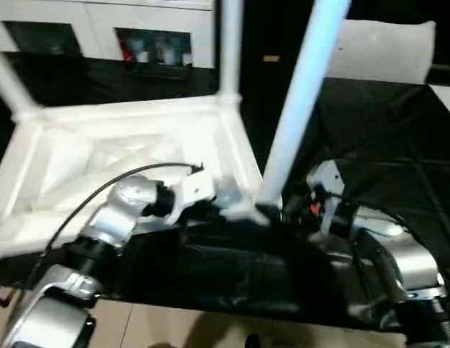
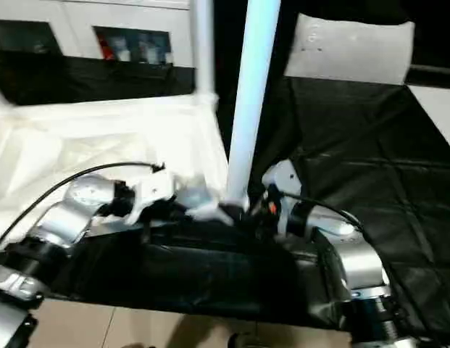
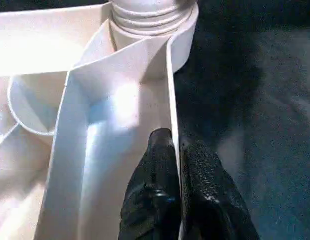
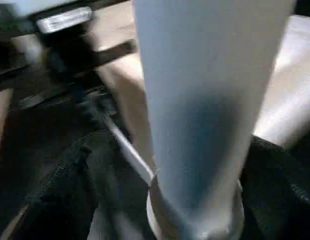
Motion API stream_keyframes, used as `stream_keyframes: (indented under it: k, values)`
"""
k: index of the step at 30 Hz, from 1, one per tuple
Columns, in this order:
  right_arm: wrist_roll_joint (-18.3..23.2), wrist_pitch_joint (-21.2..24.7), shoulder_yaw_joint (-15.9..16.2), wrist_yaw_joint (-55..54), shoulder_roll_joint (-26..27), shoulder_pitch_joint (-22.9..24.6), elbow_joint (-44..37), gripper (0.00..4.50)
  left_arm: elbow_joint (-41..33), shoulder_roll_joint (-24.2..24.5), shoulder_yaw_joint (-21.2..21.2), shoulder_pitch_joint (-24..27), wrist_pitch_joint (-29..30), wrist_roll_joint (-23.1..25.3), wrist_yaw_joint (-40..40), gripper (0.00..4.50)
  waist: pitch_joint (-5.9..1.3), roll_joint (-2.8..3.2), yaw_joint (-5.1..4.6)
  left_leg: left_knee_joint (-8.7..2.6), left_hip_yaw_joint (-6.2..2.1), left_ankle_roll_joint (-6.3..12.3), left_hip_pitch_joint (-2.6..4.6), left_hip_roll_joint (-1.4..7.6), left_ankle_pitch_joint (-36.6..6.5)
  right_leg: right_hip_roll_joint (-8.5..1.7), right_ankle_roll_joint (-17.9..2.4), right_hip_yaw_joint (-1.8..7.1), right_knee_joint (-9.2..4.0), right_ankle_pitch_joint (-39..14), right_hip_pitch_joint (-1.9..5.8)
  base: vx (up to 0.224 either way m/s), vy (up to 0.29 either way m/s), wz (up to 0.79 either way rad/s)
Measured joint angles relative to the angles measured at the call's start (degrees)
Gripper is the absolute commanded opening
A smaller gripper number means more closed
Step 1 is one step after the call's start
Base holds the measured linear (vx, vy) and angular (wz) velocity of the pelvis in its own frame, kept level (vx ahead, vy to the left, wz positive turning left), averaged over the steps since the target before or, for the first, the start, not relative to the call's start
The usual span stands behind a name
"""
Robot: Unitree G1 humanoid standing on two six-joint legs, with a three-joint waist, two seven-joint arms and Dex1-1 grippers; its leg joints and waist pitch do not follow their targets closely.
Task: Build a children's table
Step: Rotate leg to tighten
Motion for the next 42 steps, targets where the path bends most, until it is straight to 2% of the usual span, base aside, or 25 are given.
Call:
stream_keyframes:
  k: [4,5,8,9,12,13,16,18,21,23,26,33,37,42]
  values:
    - [1.47,-0.93,1.85,7.19,-1.94,-1.16,1.88,4.07,0.27,1.38,-1.22,-0.13,-2.72,-0.96,-4.37,0.0,0.17,-0.28,0.89,0.11,0.07,0.01,-0.03,-0.03,0.0,-0.1,-0.01,0.01,0.04,0.01,0.01,0.0,0.0,0.0]
    - [1.8,-0.99,2.07,9.22,-2.58,-1.43,2.11,3.9,0.55,2.0,-1.54,-0.18,-3.49,-1.24,-5.75,0.0,0.22,-0.37,0.99,0.12,0.07,0.01,-0.03,-0.03,0.0,-0.11,-0.01,0.01,0.06,0.01,0.02,0.0,0.0,0.0]
    - [3.03,-0.82,3.38,15.31,-4.9,-2.94,3.02,3.77,1.6,3.09,-1.9,-0.63,-5.93,-1.62,-9.03,0.0,0.35,-0.63,1.21,0.17,0.09,0.04,-0.03,-0.03,0.02,-0.12,-0.02,0.0,0.13,0.01,0.02,0.0,0.0,0.0]
    - [3.52,-0.76,3.84,17.02,-5.5,-3.31,3.4,3.55,1.85,3.27,-2.0,-0.75,-6.63,-1.66,-9.98,0.0,0.39,-0.74,1.34,0.18,0.09,0.05,-0.03,-0.02,0.02,-0.12,-0.02,-0.01,0.15,0.01,0.02,0.0,0.0,0.0]
    - [3.96,-0.7,4.49,20.35,-6.32,-3.55,4.18,3.42,2.01,3.52,-2.47,-1.24,-7.99,-1.65,-11.74,0.0,0.6,-1.1,1.87,0.27,0.11,0.05,-0.03,0.01,0.02,-0.12,-0.03,-0.01,0.27,0.01,0.0,0.0,0.0,0.0]
    - [3.96,-0.7,5.07,21.25,-6.53,-3.77,4.34,3.18,2.22,3.54,-2.7,-1.52,-8.31,-1.65,-12.14,0.0,0.67,-1.2,2.05,0.31,0.11,0.05,-0.03,0.02,0.02,-0.12,-0.04,0.0,0.32,0.0,-0.03,0.0,0.0,0.0]
    - [4.02,-0.7,6.01,23.0,-6.76,-4.66,4.7,3.08,2.23,3.75,-3.28,-1.64,-9.18,-1.87,-13.04,0.0,0.71,-1.27,2.46,0.38,0.11,0.05,-0.04,0.03,0.03,-0.12,-0.04,0.0,0.4,0.0,-0.04,0.0,0.0,0.0]
    - [4.13,-0.7,6.15,24.0,-6.75,-4.7,4.74,2.79,2.23,3.95,-3.59,-1.64,-9.52,-2.15,-13.75,0.0,0.72,-1.29,2.63,0.41,0.12,0.04,-0.04,0.04,0.03,-0.12,-0.04,0.0,0.42,0.0,-0.04,0.0,0.0,0.0]
    - [4.36,-0.7,6.26,24.86,-6.75,-5.04,5.4,2.66,2.42,4.13,-3.68,-1.64,-10.42,-2.19,-14.34,0.0,0.73,-1.31,2.64,0.52,0.12,0.04,-0.05,0.04,0.03,-0.13,-0.04,0.01,0.49,0.0,-0.04,0.0,0.0,0.0]
    - [4.42,-0.75,6.37,25.28,-6.74,-5.17,5.84,2.36,2.52,4.12,-3.69,-1.64,-10.75,-2.18,-14.63,0.0,0.74,-1.33,2.71,0.6,0.12,0.04,-0.05,0.04,0.02,-0.14,-0.05,0.01,0.57,-0.01,-0.04,0.0,0.0,0.0]
    - [4.36,-0.93,6.52,25.29,-6.74,-5.26,5.88,2.17,3.01,4.04,-3.73,-1.71,-11.39,-2.19,-14.84,0.0,0.75,-1.35,2.79,0.73,0.12,0.04,-0.04,0.04,0.02,-0.15,-0.15,0.02,0.77,-0.08,-0.05,0.0,0.0,0.0]
    - [4.35,-0.19,6.35,24.72,-6.73,-4.88,5.3,2.11,4.11,3.52,-3.69,-2.11,-11.62,-2.15,-14.77,0.0,0.75,-1.34,2.97,0.82,0.11,0.01,-0.02,0.06,0.03,-0.17,-0.15,0.02,0.87,-0.08,-0.04,0.0,0.0,0.0]
    - [4.21,2.04,4.96,19.53,-5.34,-2.47,2.09,2.1,4.02,2.48,-2.88,-2.15,-8.46,-1.98,-13.02,0.0,0.71,-1.26,2.99,0.79,0.11,-0.12,0.08,0.06,0.11,-0.17,-0.15,0.03,0.92,-0.08,0.03,0.0,0.0,0.0]
    - [0.64,4.58,1.45,4.62,0.58,-1.88,1.09,2.05,4.19,0.9,0.14,-2.26,-0.61,0.14,-5.04,0.0,0.71,-1.27,1.31,0.75,0.07,-0.7,0.27,0.04,0.3,-0.16,0.1,0.05,0.87,-0.12,0.14,0.0,0.0,0.0]
